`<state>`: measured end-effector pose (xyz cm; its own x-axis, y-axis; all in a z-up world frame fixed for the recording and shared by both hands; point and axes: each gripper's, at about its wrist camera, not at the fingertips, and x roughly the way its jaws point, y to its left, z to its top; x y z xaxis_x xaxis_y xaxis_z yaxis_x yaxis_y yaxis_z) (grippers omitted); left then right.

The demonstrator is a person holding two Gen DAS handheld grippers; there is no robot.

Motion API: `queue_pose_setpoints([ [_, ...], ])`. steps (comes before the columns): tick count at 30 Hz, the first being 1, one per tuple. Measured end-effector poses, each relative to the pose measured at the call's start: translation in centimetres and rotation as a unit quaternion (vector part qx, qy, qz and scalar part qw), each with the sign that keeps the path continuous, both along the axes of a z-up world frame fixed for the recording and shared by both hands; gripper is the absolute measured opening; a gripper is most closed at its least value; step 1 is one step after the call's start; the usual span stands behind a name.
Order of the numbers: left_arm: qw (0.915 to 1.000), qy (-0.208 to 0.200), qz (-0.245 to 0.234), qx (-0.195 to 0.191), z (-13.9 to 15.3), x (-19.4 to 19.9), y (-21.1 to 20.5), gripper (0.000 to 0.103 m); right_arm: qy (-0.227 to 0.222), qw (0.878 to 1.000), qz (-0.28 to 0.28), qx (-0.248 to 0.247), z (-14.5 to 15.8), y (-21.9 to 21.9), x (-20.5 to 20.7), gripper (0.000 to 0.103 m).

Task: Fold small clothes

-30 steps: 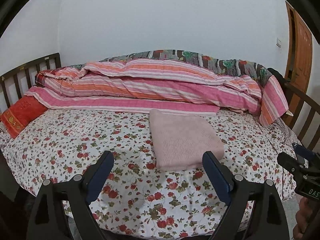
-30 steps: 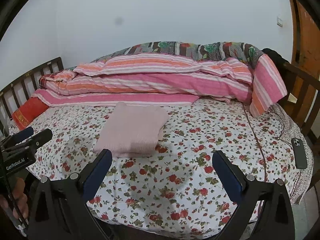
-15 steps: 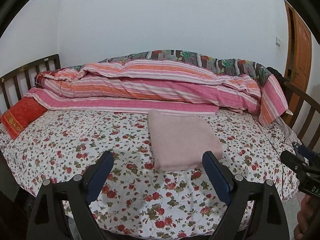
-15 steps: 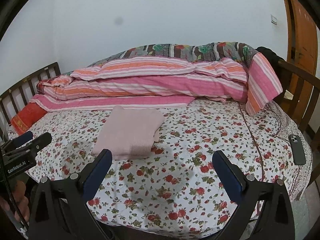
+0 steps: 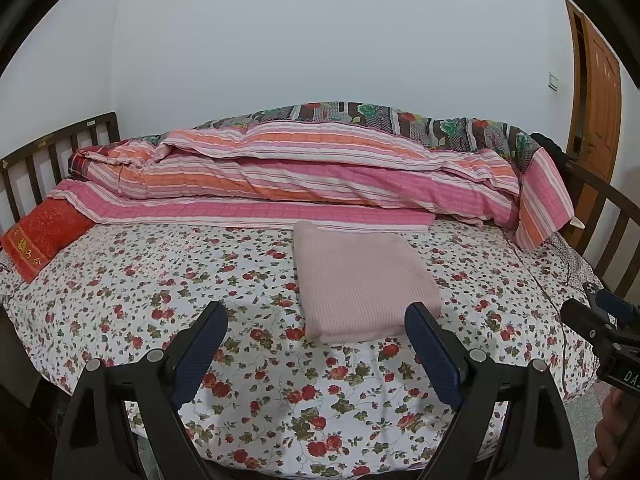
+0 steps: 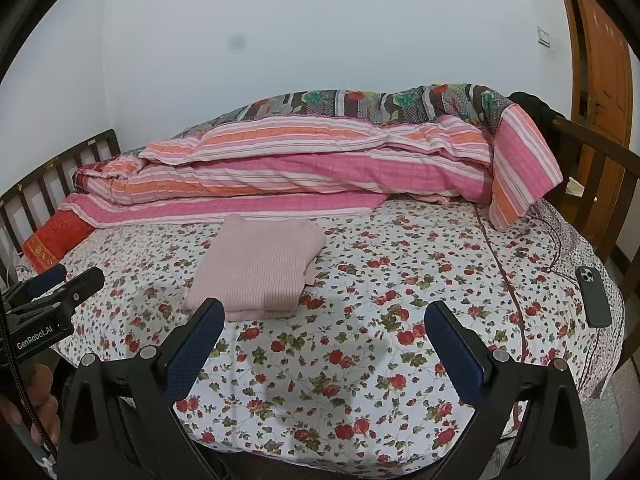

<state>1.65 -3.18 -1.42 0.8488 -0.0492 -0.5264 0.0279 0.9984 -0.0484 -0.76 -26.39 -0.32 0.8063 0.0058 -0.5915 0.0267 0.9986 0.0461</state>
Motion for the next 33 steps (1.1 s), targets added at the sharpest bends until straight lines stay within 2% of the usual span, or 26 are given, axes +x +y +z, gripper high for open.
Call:
queue_pose_setpoints([
  [33, 1.0, -0.001, -0.002, 0.0, 0.13, 0.01, 0.08, 0.09, 0.001, 1.0, -0.002, 0.002, 0.16, 0.09, 0.1, 0.099],
])
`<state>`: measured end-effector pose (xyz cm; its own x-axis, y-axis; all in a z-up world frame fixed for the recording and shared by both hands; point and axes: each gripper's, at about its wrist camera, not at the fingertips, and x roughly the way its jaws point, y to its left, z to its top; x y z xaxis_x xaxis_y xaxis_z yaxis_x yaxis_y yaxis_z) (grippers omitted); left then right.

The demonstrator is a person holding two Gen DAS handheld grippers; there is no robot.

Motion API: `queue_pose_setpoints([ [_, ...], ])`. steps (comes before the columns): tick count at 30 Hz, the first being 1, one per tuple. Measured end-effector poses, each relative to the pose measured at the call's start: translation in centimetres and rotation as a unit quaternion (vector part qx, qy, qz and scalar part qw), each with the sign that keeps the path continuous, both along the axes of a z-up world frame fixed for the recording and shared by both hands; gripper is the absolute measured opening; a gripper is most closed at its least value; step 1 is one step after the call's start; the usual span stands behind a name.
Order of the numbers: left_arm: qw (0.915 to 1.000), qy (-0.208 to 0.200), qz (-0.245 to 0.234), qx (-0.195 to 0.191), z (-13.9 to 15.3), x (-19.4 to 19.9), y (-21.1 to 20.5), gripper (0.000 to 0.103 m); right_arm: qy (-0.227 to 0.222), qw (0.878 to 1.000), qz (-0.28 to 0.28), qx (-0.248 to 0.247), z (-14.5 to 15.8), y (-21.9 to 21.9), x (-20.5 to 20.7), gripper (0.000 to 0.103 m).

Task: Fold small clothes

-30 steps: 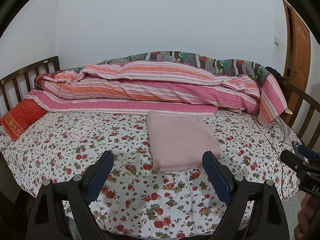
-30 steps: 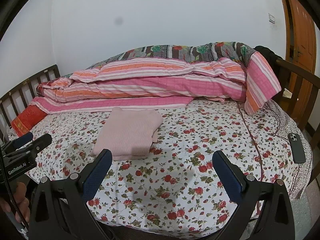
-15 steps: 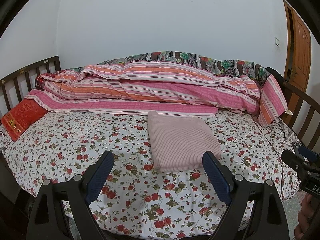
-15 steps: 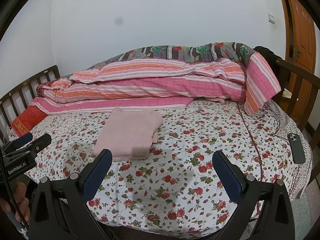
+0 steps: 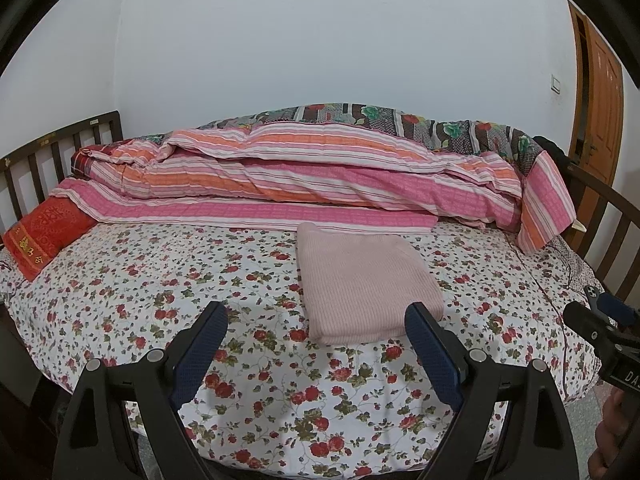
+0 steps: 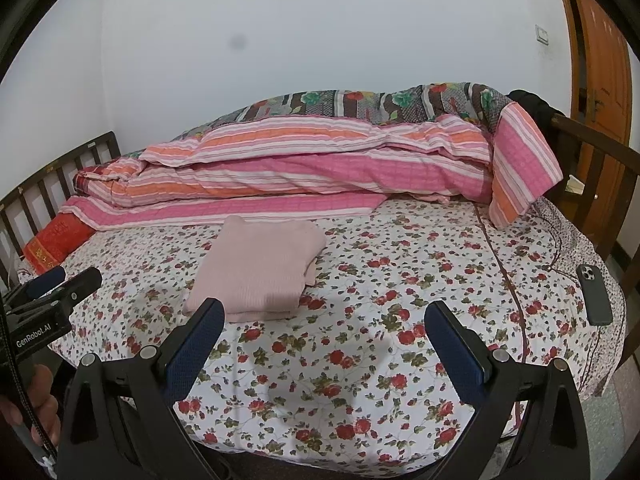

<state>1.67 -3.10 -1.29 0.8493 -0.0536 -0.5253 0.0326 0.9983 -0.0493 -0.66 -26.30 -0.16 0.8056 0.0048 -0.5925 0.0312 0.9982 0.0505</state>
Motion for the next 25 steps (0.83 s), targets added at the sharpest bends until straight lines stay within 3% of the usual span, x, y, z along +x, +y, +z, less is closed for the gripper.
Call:
queue_pose_setpoints([
  [25, 1.0, -0.004, 0.002, -0.002, 0.9, -0.7, 0.5, 0.09, -0.008, 1.0, -0.002, 0.01, 0.7, 0.7, -1.2, 0.099],
])
